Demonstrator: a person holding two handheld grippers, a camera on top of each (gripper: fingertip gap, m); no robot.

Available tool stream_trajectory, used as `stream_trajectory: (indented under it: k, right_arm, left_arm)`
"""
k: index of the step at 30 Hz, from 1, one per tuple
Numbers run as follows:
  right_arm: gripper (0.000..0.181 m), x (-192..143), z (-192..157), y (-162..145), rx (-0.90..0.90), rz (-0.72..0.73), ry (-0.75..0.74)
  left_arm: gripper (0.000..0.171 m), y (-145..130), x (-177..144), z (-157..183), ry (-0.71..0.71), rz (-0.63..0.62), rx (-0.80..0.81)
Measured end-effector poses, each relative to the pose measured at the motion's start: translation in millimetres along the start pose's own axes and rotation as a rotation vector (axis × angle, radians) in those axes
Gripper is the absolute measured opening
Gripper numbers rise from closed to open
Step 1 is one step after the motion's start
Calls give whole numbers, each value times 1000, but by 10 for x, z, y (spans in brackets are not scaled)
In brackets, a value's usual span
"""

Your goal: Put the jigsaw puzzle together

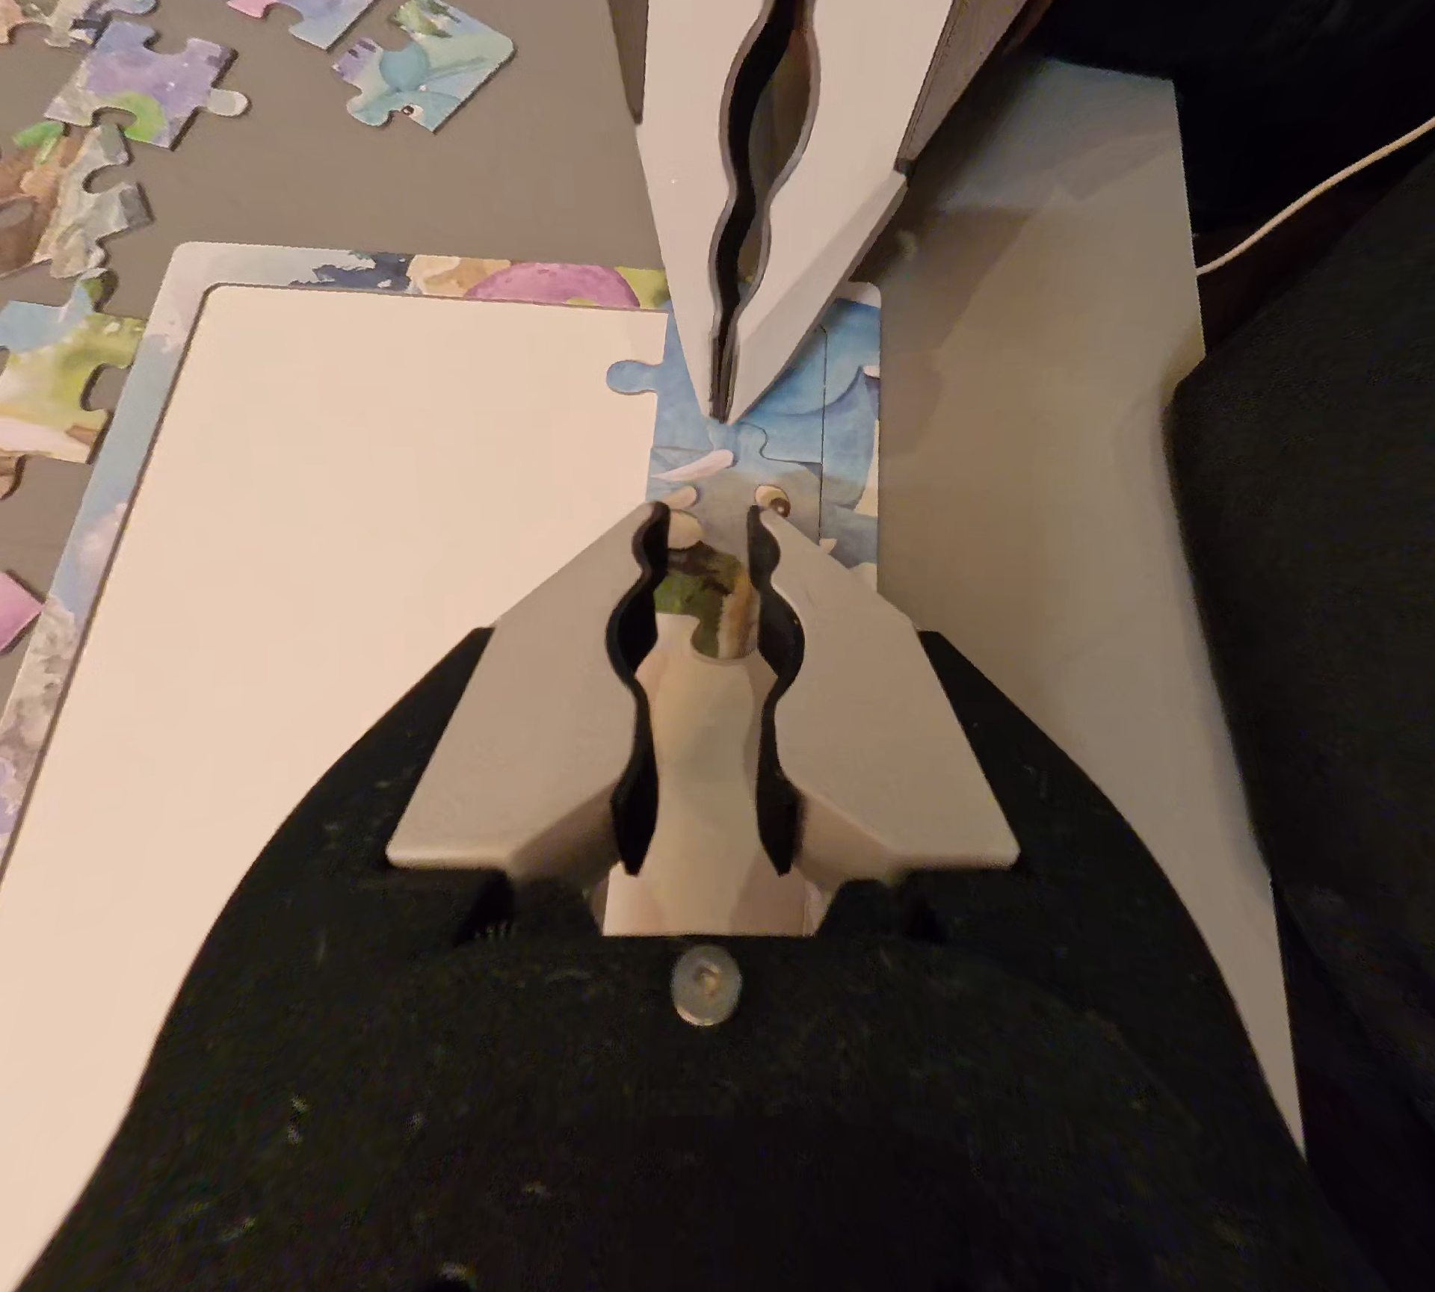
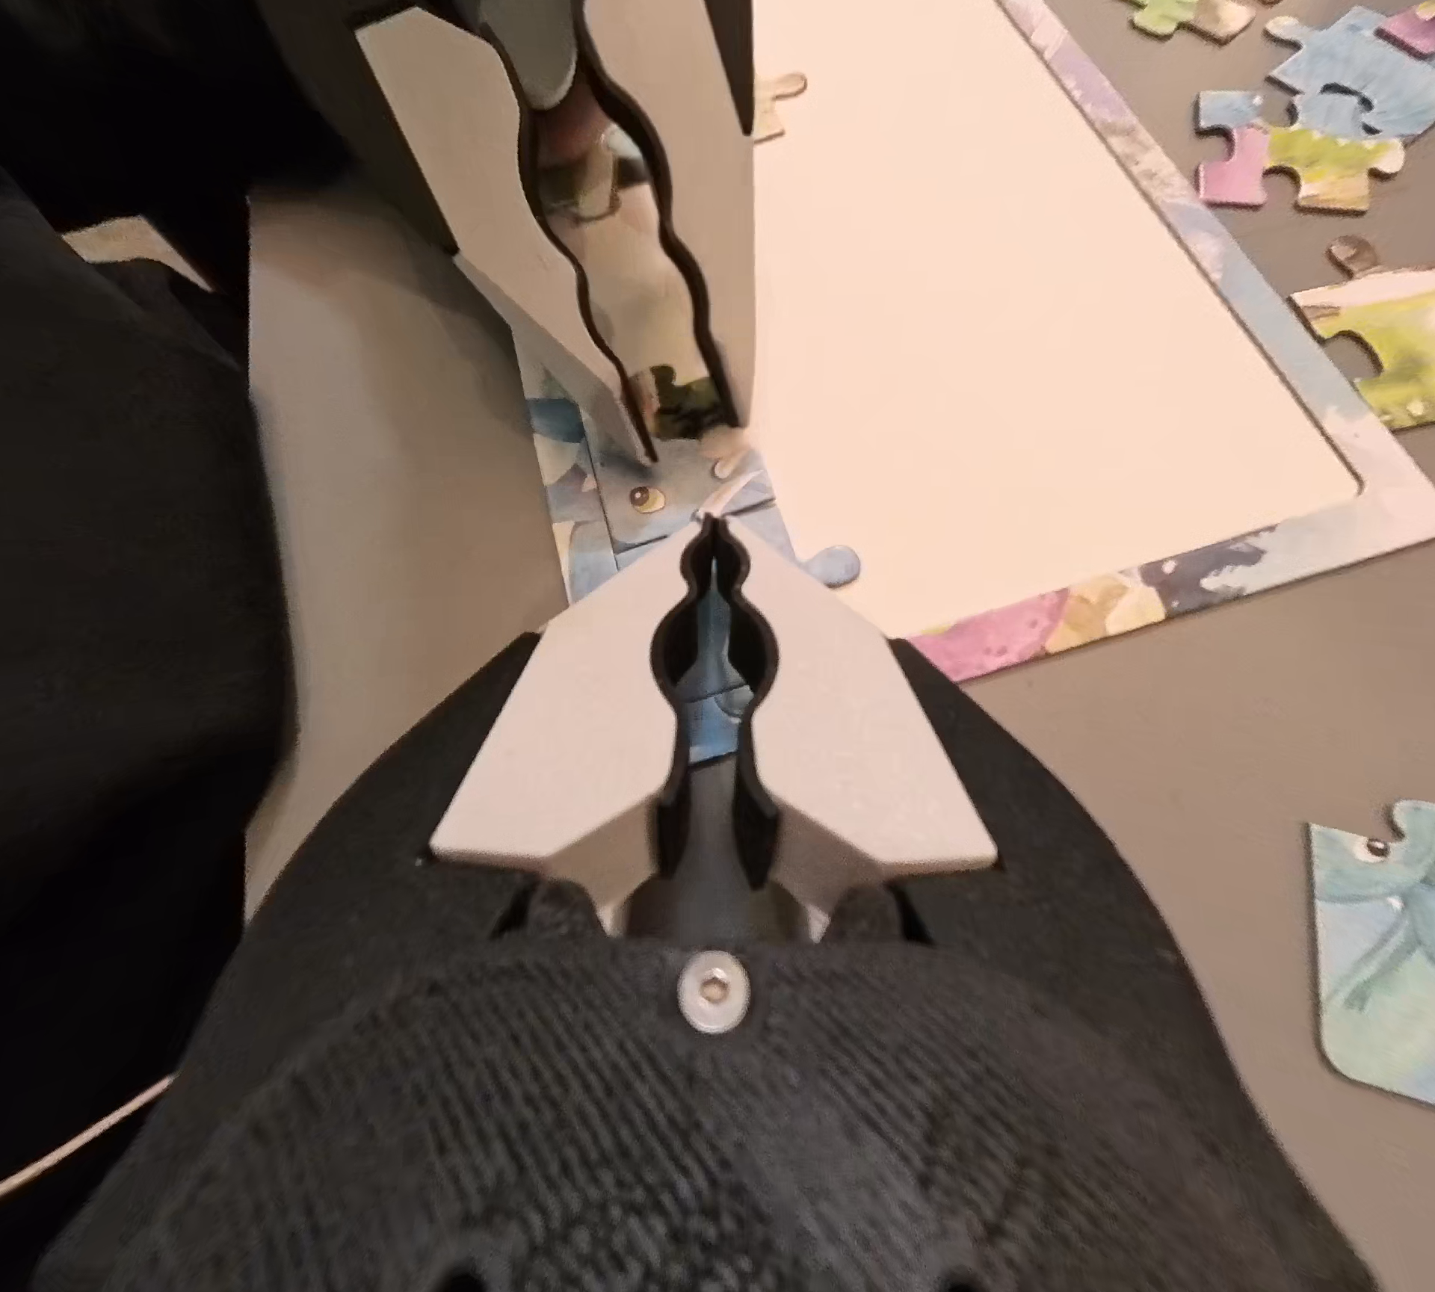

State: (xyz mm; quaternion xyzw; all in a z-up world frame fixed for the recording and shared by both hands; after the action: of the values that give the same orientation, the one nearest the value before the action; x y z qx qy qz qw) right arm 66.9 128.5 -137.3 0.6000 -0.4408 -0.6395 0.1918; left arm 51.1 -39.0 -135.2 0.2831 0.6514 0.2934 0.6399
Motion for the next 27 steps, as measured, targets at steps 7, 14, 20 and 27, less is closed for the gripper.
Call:
stream_trajectory:
  k: [7, 14, 20, 27]
  right_arm:
    - [0, -35, 22, 6, 24, 31, 14]
    - [0, 53, 27, -14, 20, -53, -30]
    - [0, 44, 67, -16, 59, -47, -35]
    - [0, 46, 72, -17, 63, -49, -41]
  left_arm:
    - [50, -81, -33, -70, 11, -49, -75]
    - [52, -84, -46, -37, -168, -22, -171]
    - [49, -94, -103, -102, -255, 59, -282]
    - [33, -107, -135, -170, -283, 111, -384]
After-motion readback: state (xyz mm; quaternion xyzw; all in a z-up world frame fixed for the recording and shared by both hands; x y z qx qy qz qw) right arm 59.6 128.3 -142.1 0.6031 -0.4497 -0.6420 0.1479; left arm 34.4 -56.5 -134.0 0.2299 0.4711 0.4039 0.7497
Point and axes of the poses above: each gripper's, where its closed fingertips meet, x out along the fingers, y out of its top, z = x × y across the jaws, the point moved 10 cm from there along -x, back along the fingers
